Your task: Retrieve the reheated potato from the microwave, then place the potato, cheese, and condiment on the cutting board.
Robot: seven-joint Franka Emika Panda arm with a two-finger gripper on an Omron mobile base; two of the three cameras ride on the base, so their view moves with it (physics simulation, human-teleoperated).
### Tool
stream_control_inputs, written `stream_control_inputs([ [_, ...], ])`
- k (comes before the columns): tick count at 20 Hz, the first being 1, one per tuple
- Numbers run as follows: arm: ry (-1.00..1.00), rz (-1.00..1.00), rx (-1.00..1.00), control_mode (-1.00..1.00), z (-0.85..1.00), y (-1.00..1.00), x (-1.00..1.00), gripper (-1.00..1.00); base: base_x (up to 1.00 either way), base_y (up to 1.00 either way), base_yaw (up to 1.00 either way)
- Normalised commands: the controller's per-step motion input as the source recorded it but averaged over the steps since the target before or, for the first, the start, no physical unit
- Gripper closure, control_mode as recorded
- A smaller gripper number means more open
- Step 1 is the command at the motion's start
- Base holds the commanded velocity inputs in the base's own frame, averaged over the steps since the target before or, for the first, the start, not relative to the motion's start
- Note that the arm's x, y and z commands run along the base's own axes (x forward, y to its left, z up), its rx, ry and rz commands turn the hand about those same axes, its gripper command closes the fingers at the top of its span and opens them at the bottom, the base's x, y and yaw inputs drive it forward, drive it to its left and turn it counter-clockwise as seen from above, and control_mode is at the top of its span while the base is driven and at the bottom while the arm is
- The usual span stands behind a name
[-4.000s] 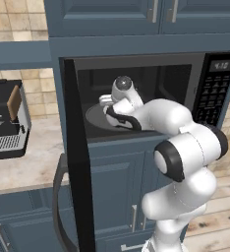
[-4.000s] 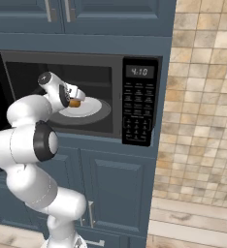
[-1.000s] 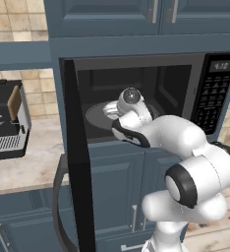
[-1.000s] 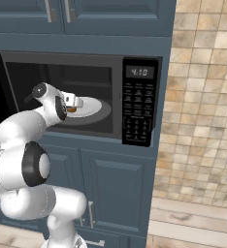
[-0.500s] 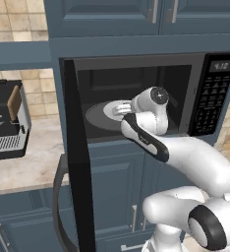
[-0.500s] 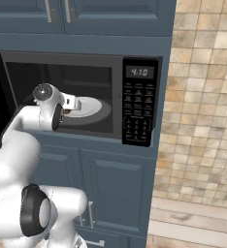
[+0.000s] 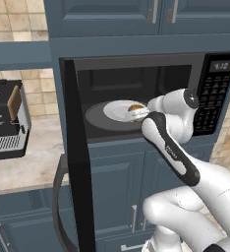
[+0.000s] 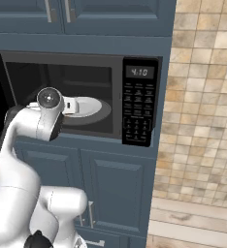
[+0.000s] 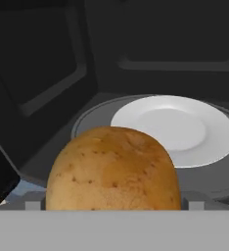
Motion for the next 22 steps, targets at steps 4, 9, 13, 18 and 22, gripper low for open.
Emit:
stream_control_inputs([
  [4, 0.0, 0.09, 0.01, -1.0, 0.39, -0.03, -0.7, 1.0, 0.0, 0.0, 0.0],
  [9, 0.0, 0.0, 0.0, -1.0, 0.23, -0.01, -0.7, 1.0, 0.0, 0.0, 0.0],
  [13, 0.04, -0.05, 0.0, -1.0, 0.08, -0.12, -0.61, 1.0, 0.0, 0.0, 0.0],
  [18, 0.02, -0.01, 0.0, -1.0, 0.0, -0.26, -0.4, 1.0, 0.0, 0.0, 0.0],
  [22, 0.0, 0.0, 0.0, -1.0, 0.0, -0.02, -0.05, 1.0, 0.0, 0.0, 0.0],
])
